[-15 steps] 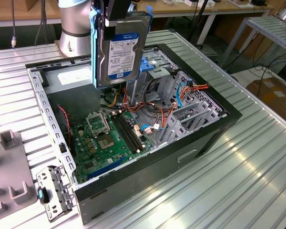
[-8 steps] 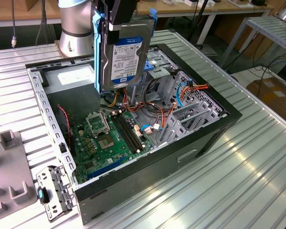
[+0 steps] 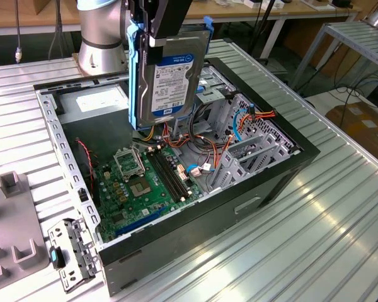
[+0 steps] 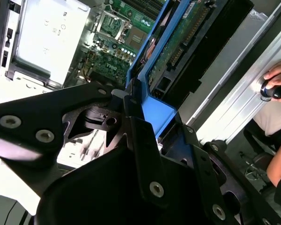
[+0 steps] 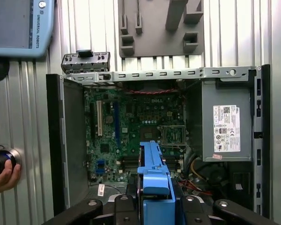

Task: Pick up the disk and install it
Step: 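Insert the disk into the insertion slot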

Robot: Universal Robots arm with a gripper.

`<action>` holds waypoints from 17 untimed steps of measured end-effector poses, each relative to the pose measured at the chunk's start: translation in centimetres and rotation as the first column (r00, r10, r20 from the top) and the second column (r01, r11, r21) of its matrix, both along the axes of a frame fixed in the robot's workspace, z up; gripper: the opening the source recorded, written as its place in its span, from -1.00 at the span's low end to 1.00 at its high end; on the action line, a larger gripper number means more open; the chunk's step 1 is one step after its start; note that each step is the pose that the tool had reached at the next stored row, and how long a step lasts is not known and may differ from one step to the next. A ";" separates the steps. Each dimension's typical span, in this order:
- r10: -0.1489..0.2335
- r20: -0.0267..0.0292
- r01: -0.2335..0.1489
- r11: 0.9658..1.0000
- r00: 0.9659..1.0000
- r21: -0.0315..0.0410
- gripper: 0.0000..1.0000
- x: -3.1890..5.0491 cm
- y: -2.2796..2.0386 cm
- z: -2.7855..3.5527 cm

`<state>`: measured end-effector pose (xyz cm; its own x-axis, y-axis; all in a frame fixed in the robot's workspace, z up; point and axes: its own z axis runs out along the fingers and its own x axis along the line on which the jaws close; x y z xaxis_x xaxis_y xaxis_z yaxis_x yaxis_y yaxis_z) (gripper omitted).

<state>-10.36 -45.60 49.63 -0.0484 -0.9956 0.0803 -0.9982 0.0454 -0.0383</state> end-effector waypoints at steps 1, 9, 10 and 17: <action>0.000 0.000 0.000 1.000 1.000 -0.002 -0.25 0.00 -0.20 -0.01; 0.000 0.000 0.000 1.000 1.000 -0.015 -0.25 0.02 -1.46 -0.04; 0.000 0.000 0.000 1.000 1.000 -0.017 -0.25 0.02 -1.59 -0.04; 0.000 0.000 0.000 1.000 1.000 -0.027 -0.25 0.10 -2.42 -0.08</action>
<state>-10.26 -48.03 49.55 -0.0484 -0.9930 0.1076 -0.9982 0.0444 -0.0396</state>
